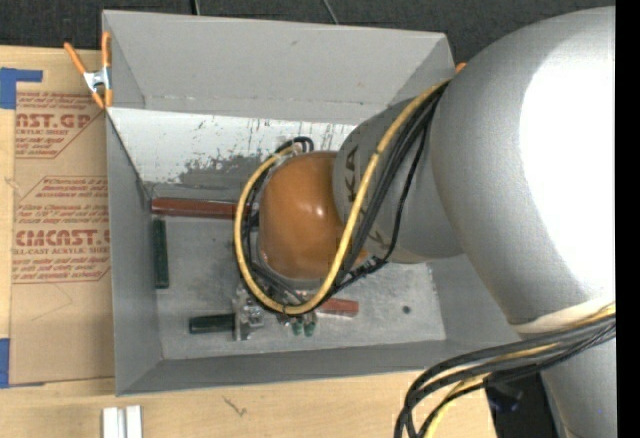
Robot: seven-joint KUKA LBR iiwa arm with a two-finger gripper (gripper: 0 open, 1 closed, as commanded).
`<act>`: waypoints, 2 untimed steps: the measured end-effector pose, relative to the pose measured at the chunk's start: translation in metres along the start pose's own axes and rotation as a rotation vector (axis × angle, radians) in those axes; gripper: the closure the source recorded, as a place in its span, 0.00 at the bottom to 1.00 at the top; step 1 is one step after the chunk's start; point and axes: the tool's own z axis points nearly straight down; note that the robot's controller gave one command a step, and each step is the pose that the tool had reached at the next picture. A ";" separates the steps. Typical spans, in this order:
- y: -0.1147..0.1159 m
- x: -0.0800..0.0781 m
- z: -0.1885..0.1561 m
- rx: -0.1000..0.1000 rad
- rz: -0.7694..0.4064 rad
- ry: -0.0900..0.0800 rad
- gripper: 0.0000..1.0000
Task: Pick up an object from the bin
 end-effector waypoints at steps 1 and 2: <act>-0.001 0.004 -0.019 0.004 0.000 0.016 1.00; 0.000 0.002 -0.048 0.004 0.000 0.013 1.00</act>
Offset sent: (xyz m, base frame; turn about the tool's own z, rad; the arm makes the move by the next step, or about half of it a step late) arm 0.0001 0.0002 0.0165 0.0000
